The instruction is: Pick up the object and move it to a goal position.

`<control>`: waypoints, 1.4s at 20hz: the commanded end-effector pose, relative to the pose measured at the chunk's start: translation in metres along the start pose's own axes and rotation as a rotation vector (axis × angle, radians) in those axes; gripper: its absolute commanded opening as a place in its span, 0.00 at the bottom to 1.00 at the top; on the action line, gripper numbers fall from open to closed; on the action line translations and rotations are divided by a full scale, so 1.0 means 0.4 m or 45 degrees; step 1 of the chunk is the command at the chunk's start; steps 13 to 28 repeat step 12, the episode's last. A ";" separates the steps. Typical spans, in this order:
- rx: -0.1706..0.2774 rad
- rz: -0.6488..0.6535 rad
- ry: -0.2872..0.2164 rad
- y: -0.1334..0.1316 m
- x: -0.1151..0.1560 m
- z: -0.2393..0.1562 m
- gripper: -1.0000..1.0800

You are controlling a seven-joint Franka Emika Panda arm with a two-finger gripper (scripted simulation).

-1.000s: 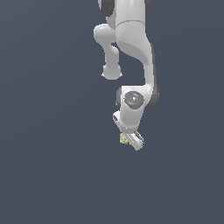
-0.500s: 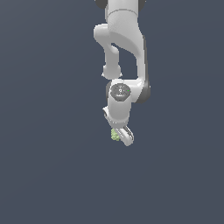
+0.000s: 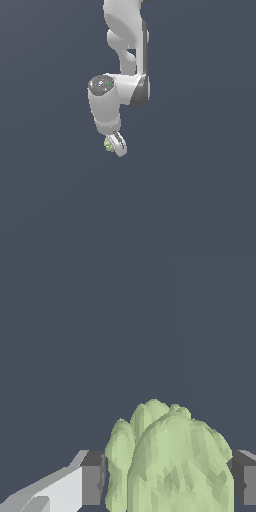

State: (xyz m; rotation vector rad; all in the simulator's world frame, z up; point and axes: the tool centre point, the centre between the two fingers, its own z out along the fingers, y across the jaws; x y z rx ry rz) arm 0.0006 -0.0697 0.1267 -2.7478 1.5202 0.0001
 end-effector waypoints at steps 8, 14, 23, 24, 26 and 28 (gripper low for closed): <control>-0.001 -0.002 0.001 0.074 0.090 -0.067 0.00; -0.001 -0.002 0.001 0.070 0.089 -0.064 0.00; -0.001 -0.002 0.001 0.070 0.089 -0.064 0.00; -0.001 -0.002 0.001 0.070 0.089 -0.064 0.00; -0.001 -0.002 0.001 0.070 0.089 -0.064 0.00; -0.001 -0.002 0.001 0.070 0.089 -0.064 0.00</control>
